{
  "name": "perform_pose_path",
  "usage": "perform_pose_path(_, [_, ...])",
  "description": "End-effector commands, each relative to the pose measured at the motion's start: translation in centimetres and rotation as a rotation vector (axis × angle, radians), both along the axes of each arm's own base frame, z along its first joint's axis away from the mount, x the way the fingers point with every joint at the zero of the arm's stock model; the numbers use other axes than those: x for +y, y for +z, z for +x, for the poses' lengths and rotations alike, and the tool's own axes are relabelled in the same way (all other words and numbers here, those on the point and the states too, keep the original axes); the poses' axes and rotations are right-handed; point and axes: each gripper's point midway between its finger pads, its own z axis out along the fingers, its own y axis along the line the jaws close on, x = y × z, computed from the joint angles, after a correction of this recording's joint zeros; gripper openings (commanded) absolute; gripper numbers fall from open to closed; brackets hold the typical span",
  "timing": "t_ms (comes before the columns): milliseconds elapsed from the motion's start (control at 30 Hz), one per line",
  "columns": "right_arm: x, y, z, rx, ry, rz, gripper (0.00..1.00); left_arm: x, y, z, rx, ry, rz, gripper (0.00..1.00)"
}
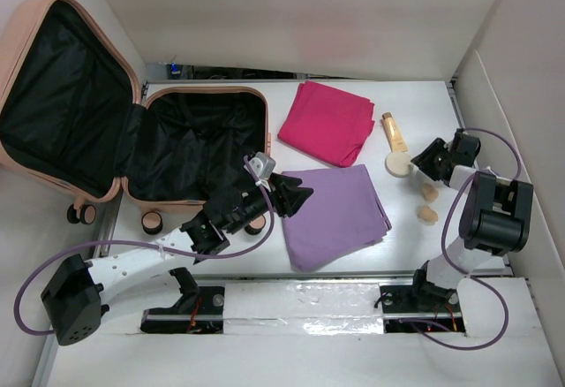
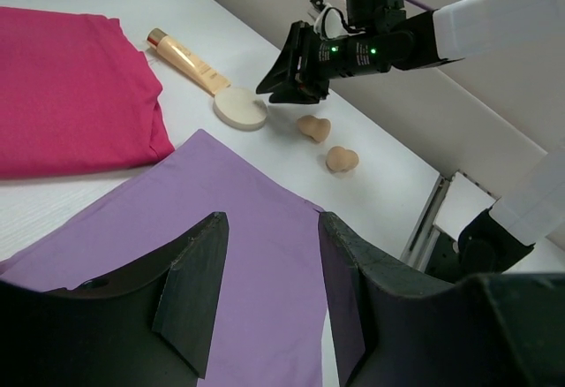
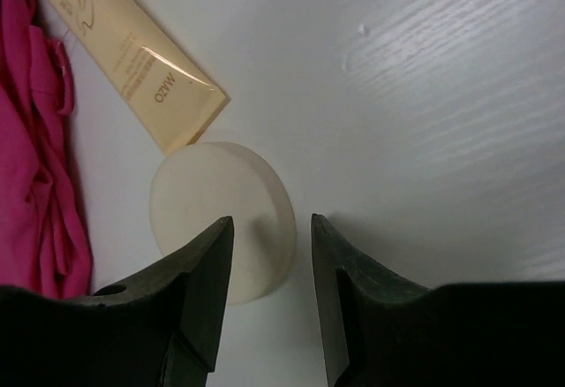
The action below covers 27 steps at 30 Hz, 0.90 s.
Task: Pack the luggage
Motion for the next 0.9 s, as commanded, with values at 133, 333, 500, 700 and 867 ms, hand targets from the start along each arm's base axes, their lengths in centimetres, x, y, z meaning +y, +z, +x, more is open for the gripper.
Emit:
perform_pose_path(133, [1.1, 1.4, 3.0, -0.098, 0.043, 0.120, 0.46, 0.1, 3.2, 0.8, -0.056, 0.021, -0.060, 0.43])
perform_pose_path(333, [0.4, 0.5, 2.5, -0.054, 0.007, 0.095, 0.38, 0.6, 3.6, 0.8, -0.063, 0.039, -0.076, 0.42])
perform_pose_path(500, [0.7, 0.4, 2.0, -0.060, 0.006, 0.104, 0.00, 0.8, 3.3, 0.9, -0.058, 0.054, -0.085, 0.40])
perform_pose_path(700, [0.2, 5.9, 0.6, -0.166, -0.022, 0.021, 0.00, 1.3, 3.1, 1.7, -0.029, 0.107, -0.093, 0.41])
perform_pose_path(867, [3.8, 11.0, -1.2, -0.284, 0.076, 0.009, 0.00, 2.4, 3.7, 1.9, -0.021, 0.155, -0.139, 0.41])
